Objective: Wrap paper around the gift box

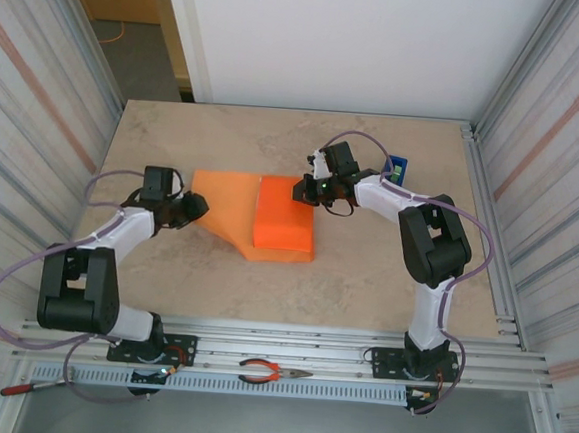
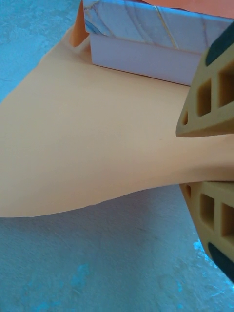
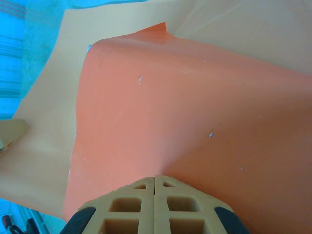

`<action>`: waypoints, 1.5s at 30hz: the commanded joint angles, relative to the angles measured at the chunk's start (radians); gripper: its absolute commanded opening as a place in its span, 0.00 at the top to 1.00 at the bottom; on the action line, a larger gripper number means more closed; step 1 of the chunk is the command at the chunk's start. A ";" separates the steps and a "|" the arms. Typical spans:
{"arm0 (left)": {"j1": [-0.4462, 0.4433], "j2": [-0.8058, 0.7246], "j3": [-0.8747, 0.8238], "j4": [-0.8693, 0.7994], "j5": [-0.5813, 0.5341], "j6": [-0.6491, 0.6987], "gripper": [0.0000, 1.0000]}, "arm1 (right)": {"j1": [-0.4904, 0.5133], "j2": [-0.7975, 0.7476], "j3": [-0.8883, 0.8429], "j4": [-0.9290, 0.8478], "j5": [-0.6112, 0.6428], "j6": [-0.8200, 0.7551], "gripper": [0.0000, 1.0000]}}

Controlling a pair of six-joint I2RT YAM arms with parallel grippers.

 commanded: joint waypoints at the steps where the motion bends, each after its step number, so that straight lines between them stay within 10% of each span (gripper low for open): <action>1: 0.011 -0.040 -0.004 -0.067 -0.007 0.005 0.80 | 0.020 0.051 -0.057 -0.083 0.048 0.012 1.00; 8: 0.011 -0.097 -0.001 -0.103 0.029 0.019 1.00 | 0.020 0.048 -0.059 -0.079 0.047 0.013 1.00; 23: -0.200 -0.232 0.072 -0.071 0.125 0.044 1.00 | 0.021 0.052 -0.065 -0.076 0.048 0.016 1.00; 45: -0.588 0.220 0.293 0.161 0.083 -0.231 1.00 | 0.030 0.067 -0.077 -0.054 0.048 0.035 1.00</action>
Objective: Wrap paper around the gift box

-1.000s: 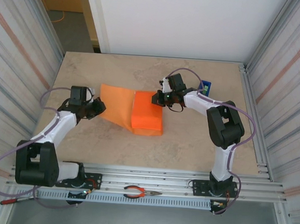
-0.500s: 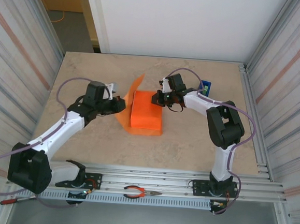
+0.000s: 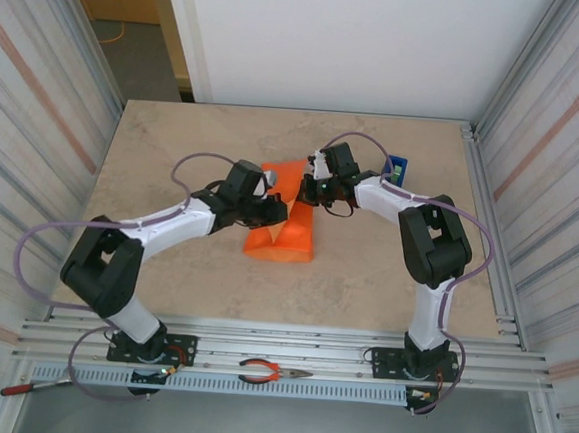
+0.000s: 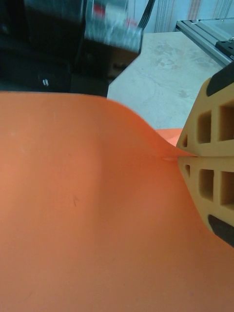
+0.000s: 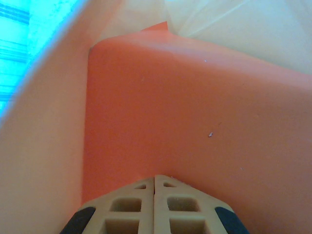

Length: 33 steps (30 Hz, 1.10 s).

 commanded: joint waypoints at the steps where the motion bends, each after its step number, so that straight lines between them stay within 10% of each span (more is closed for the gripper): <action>1: -0.027 0.036 0.042 0.080 0.028 -0.053 1.00 | 0.029 0.071 -0.059 -0.088 0.045 0.009 1.00; 31: -0.037 0.222 -0.007 0.163 0.009 -0.114 1.00 | -0.043 -0.002 -0.028 -0.092 -0.025 0.053 1.00; 33: -0.033 0.226 -0.016 0.159 0.007 -0.108 1.00 | -0.076 -0.048 -0.016 -0.094 -0.032 0.062 0.86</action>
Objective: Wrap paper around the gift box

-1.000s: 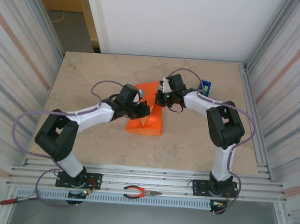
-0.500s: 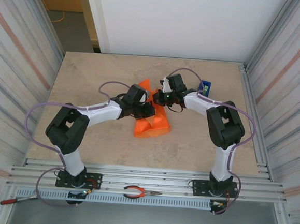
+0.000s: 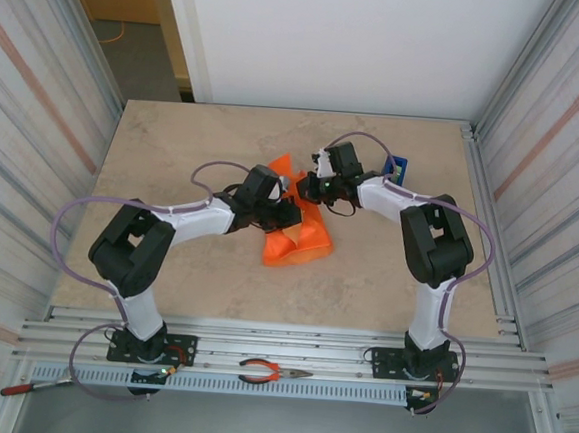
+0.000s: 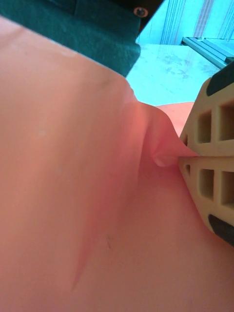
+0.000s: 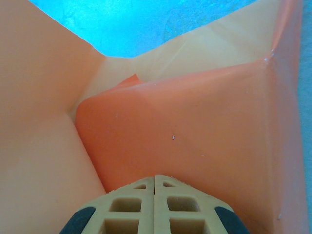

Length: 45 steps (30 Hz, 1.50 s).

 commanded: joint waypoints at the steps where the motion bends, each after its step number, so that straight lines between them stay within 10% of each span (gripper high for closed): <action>1: 0.002 0.063 -0.046 0.000 -0.028 0.004 1.00 | -0.055 -0.059 0.003 -0.132 -0.015 0.032 0.77; 7: 0.003 0.074 -0.043 -0.008 -0.026 0.016 1.00 | -0.094 -0.098 0.048 -0.208 -0.003 -0.015 0.39; 18: 0.005 0.079 -0.034 -0.024 -0.023 0.037 1.00 | -0.083 -0.105 0.023 -0.194 0.037 -0.041 0.09; 45: 0.006 0.086 -0.011 -0.047 -0.020 0.062 1.00 | -0.049 -0.096 -0.009 -0.154 0.077 -0.041 0.05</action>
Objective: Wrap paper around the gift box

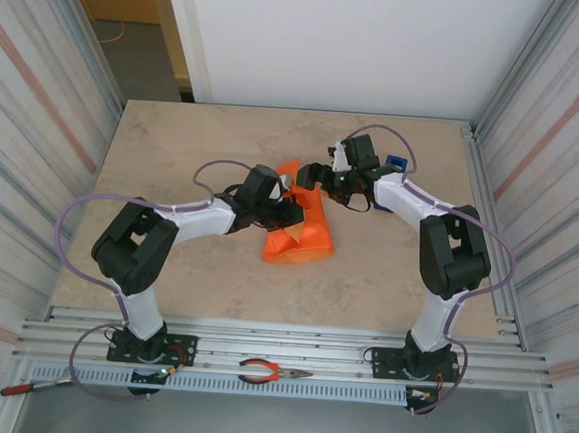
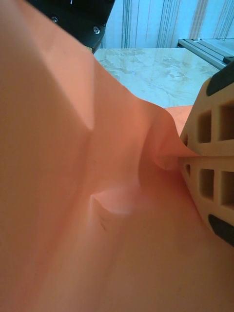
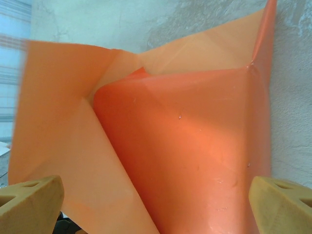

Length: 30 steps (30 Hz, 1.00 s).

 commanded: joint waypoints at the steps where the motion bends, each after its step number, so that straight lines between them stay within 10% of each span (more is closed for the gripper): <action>1: 0.003 0.067 -0.014 -0.092 -0.042 0.032 1.00 | -0.005 0.024 -0.013 -0.008 0.026 -0.006 0.05; 30: 0.004 0.070 -0.008 -0.097 -0.040 0.043 1.00 | -0.001 0.004 0.017 -0.010 0.017 0.010 0.04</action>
